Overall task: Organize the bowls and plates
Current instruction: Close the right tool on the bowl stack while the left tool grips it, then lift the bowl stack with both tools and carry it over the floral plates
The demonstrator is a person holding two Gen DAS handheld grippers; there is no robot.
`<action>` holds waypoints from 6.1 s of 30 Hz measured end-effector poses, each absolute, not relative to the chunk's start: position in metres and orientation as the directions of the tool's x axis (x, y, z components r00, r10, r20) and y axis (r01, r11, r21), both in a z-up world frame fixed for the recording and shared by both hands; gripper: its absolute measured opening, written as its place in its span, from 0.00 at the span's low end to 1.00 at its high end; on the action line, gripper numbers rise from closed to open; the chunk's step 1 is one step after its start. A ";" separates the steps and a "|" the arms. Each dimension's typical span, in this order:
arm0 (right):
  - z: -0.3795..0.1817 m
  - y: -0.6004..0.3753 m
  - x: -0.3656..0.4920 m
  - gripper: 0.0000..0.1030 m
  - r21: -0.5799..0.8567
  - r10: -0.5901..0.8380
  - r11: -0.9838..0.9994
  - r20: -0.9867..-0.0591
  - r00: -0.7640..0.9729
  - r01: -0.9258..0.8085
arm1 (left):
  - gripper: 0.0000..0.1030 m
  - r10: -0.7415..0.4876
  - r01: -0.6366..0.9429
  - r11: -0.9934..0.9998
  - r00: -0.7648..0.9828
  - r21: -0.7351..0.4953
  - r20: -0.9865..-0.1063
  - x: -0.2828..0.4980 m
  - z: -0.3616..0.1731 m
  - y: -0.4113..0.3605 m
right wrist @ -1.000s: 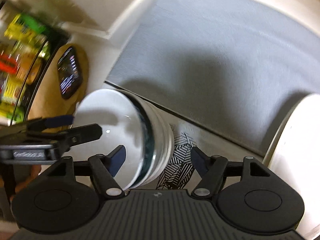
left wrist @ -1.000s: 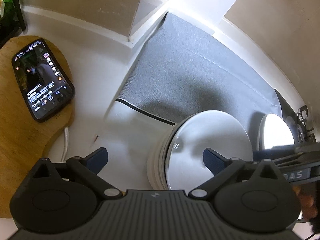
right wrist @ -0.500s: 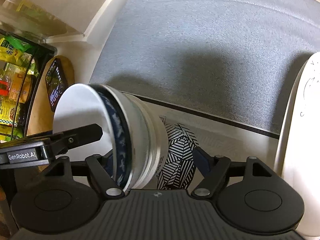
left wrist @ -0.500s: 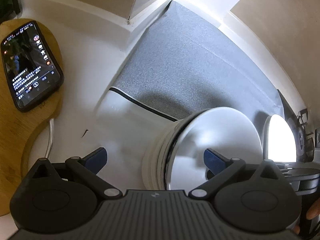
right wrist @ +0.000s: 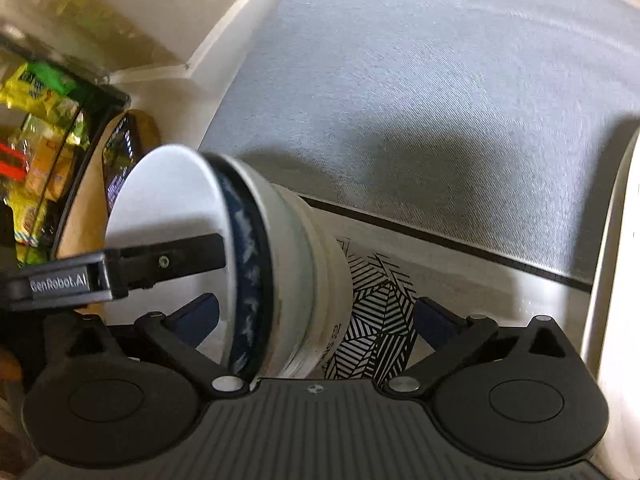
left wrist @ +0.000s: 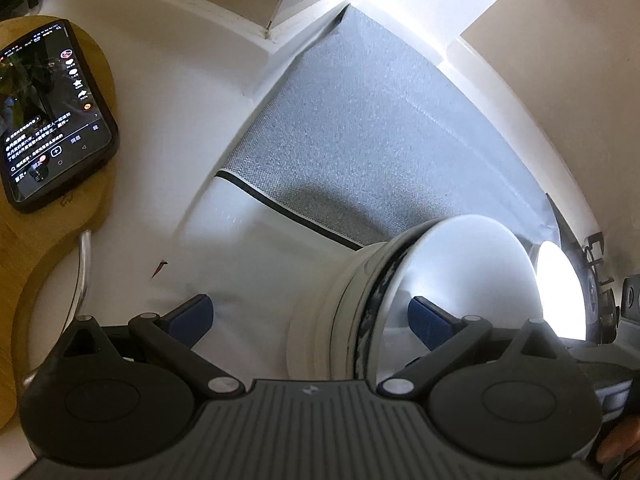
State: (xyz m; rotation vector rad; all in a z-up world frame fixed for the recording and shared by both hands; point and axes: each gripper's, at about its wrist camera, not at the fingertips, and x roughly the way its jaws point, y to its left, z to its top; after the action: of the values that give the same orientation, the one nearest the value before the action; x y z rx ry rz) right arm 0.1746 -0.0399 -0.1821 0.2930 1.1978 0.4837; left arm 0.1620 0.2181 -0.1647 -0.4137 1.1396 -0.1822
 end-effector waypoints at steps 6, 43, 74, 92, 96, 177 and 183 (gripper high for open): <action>-0.182 -0.038 0.169 1.00 0.445 0.491 0.871 -0.809 0.322 -0.209 | 1.00 -0.346 -0.065 0.912 0.407 -0.405 -0.845 0.162 -0.164 0.217; -0.179 -0.034 0.158 0.79 0.497 0.547 0.837 -0.756 0.359 -0.229 | 0.71 -0.429 -0.042 0.876 0.388 -0.481 -0.816 0.165 -0.153 0.207; -0.172 -0.063 0.170 0.60 0.541 0.554 0.826 -0.729 0.402 -0.156 | 0.67 -0.478 -0.115 0.827 0.370 -0.550 -0.796 0.166 -0.163 0.210; -0.180 -0.068 0.171 0.71 0.583 0.550 0.810 -0.710 0.440 -0.070 | 0.61 -0.562 -0.190 0.738 0.359 -0.648 -0.746 0.154 -0.179 0.209; -0.178 -0.070 0.172 0.71 0.564 0.533 0.822 -0.717 0.449 -0.076 | 0.61 -0.572 -0.186 0.732 0.357 -0.656 -0.739 0.156 -0.181 0.205; -0.175 -0.311 0.077 0.67 0.575 0.294 0.766 -0.712 0.637 0.289 | 0.61 -0.665 0.216 0.742 0.124 -0.634 -0.736 0.256 -0.211 -0.090; -0.182 -0.312 0.080 0.64 0.588 0.317 0.761 -0.706 0.634 0.275 | 0.62 -0.636 0.230 0.767 0.144 -0.600 -0.758 0.260 -0.208 -0.091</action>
State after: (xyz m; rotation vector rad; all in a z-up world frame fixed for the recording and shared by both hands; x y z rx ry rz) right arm 0.0798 -0.3124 -0.1817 0.7323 0.9059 0.0262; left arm 0.2598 -0.0911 -0.2082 -0.3820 1.2835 -0.6459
